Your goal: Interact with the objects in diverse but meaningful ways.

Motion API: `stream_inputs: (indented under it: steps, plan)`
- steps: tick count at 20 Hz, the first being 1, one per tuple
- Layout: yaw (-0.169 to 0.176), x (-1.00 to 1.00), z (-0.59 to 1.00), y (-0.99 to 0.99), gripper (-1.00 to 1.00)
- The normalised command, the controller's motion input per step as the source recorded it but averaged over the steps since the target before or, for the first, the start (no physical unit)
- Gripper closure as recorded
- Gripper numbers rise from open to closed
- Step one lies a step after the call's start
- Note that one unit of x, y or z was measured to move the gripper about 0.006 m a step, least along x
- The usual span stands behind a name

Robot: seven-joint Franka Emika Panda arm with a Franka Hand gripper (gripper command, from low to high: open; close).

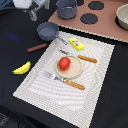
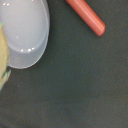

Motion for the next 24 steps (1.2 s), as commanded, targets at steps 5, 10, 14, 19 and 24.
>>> stream_inputs:
  steps: [5,10,14,19,24]
  plan:
    - [0.095,-0.05,-0.46,-0.29,-1.00]
    - [0.093,-0.17,-0.45,-0.25,-1.00]
    - [0.115,-0.27,-0.47,-0.13,-1.00]
    - [0.106,-0.39,-0.47,0.00,-1.00]
    - [0.099,-0.39,-0.50,0.00,-1.00]
